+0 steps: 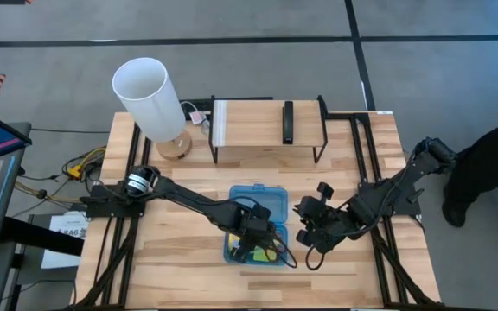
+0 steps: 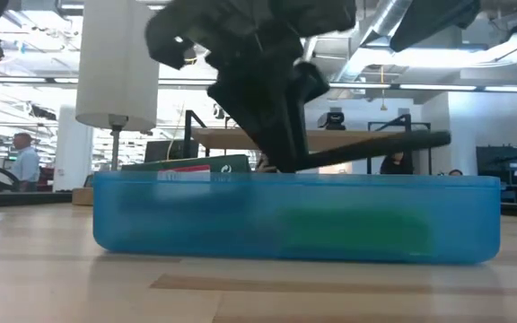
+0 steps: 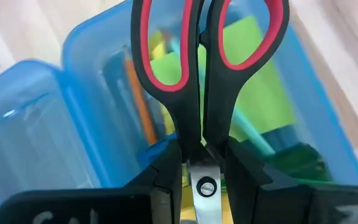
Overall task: Pack school essentials
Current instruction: Put the black scissors into the blue supply box
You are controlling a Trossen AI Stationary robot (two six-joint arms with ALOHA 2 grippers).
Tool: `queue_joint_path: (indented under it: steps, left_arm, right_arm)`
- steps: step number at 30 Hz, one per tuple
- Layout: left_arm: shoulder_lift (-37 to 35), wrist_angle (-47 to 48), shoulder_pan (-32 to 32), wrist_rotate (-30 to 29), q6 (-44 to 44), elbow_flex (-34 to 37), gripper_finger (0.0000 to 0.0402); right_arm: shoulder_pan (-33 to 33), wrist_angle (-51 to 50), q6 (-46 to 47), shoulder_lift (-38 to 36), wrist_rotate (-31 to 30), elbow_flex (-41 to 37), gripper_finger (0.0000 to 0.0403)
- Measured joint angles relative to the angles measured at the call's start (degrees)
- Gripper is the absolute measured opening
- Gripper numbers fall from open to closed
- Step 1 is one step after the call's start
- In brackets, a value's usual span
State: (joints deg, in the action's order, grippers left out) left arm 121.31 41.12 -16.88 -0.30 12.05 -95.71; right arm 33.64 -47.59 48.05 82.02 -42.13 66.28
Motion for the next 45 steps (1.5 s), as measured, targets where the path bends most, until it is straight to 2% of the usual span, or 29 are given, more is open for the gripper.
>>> queue_joint_path:
  steps: [6, 13, 17, 21, 28, 32, 36, 45]
  left_arm:
    - [0.0, 0.3, 1.4, 0.0, -4.0, 0.4, 0.0065]
    - [0.0, -1.9, 0.7, -0.1, -4.1, -0.1, 0.0202]
    - [-0.2, -0.3, 0.1, 0.0, -4.2, -1.4, 0.0235]
    - [-2.5, 3.5, -0.1, -1.1, -5.6, -1.6, 0.023]
    - [-6.1, 9.1, -0.2, -1.7, -6.8, -1.6, 0.0175]
    - [-6.8, 1.0, -0.3, -0.4, -6.8, 1.4, 0.0143]
    - [-6.3, -9.0, -0.1, 0.0, -6.1, 7.1, 0.0129]
    - [-6.1, -13.6, 2.0, -2.2, -7.9, 13.6, 0.0143]
  right_arm:
    - [0.0, 0.1, 0.0, 0.0, 0.0, 0.0, 0.0066]
    - [0.0, 0.2, 0.1, 0.0, 0.0, 0.0, 0.0066]
    - [0.0, 0.2, 0.1, 0.0, 0.0, 0.0, 0.0066]
    - [0.0, 0.2, 0.1, 0.0, 0.0, 0.0, 0.0066]
    - [0.0, 0.7, 0.1, 1.2, 0.2, 0.0, 0.0066]
    - [-0.2, 0.5, -0.4, 2.9, 0.5, 0.0, 0.0066]
    - [-1.3, 0.3, -0.5, 3.6, 1.6, 0.0, 0.0066]
    - [-2.7, 1.6, -1.4, 3.5, 1.9, 0.0, 0.0066]
